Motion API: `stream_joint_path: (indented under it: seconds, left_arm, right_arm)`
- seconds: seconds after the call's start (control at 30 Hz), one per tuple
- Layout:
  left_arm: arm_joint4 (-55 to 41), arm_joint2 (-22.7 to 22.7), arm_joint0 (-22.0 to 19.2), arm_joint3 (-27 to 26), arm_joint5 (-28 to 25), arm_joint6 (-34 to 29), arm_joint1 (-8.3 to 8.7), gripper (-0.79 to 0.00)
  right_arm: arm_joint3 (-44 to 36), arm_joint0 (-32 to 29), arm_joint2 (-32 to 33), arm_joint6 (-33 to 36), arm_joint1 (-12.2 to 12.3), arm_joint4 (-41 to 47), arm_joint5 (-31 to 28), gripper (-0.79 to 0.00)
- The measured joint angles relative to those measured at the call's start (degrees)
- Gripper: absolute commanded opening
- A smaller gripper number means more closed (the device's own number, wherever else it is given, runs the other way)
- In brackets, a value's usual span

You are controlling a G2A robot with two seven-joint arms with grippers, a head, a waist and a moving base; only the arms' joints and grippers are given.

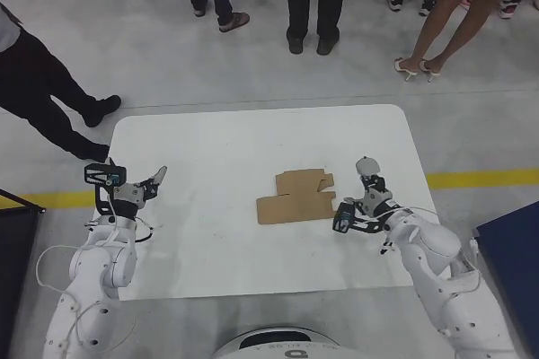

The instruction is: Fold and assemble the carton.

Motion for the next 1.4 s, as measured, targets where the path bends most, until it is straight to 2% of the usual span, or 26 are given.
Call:
stream_joint_path:
  seconds: [0.13,0.4,0.6,0.73,0.87,0.97,1.1,1.2,1.27,1.4]
  left_arm:
    - [0.0,0.0,0.0,0.0,0.0,0.0,0.0,0.0]
    - [0.0,0.0,0.0,0.0,0.0,0.0,0.0,0.0]
    - [0.0,0.0,0.0,0.0,0.0,0.0,0.0,0.0]
    - [0.0,0.0,0.0,0.0,0.0,0.0,0.0,0.0]
    - [0.0,0.0,0.0,0.0,0.0,0.0,0.0,0.0]
    - [0.0,0.0,0.0,0.0,0.0,0.0,0.0,0.0]
    - [0.0,0.0,0.0,0.0,0.0,0.0,0.0,0.0]
    - [0.0,0.0,0.0,0.0,0.0,0.0,0.0,0.0]
    - [0.0,0.0,0.0,0.0,0.0,0.0,0.0,0.0]
    - [0.0,0.0,0.0,0.0,0.0,0.0,0.0,0.0]
  right_arm:
    - [3.55,4.23,-2.16,-4.59,0.1,-3.35,0.29,0.0]
    - [11.95,13.54,-9.35,-3.59,-0.63,-9.54,-1.43,0.0]
    - [16.74,17.43,-11.78,-3.91,-0.94,-10.51,-2.99,0.0]
    - [18.3,18.32,-12.46,-4.63,-0.95,-10.86,-2.74,0.0]
    - [18.99,18.94,-13.39,-4.36,-0.95,-12.13,-2.64,-0.086]
    - [19.23,19.31,-13.94,-4.71,-0.98,-12.29,-2.48,-0.111]
    - [18.12,18.77,-14.83,-7.68,-0.71,-13.34,-2.48,-0.179]
    - [16.57,17.14,-14.72,-11.0,-0.27,-13.58,-1.87,-0.182]
    - [15.47,15.96,-14.46,-12.43,-0.01,-13.39,-1.52,-0.212]
    - [13.57,13.19,-13.05,-15.9,0.66,-12.13,-0.29,-0.182]
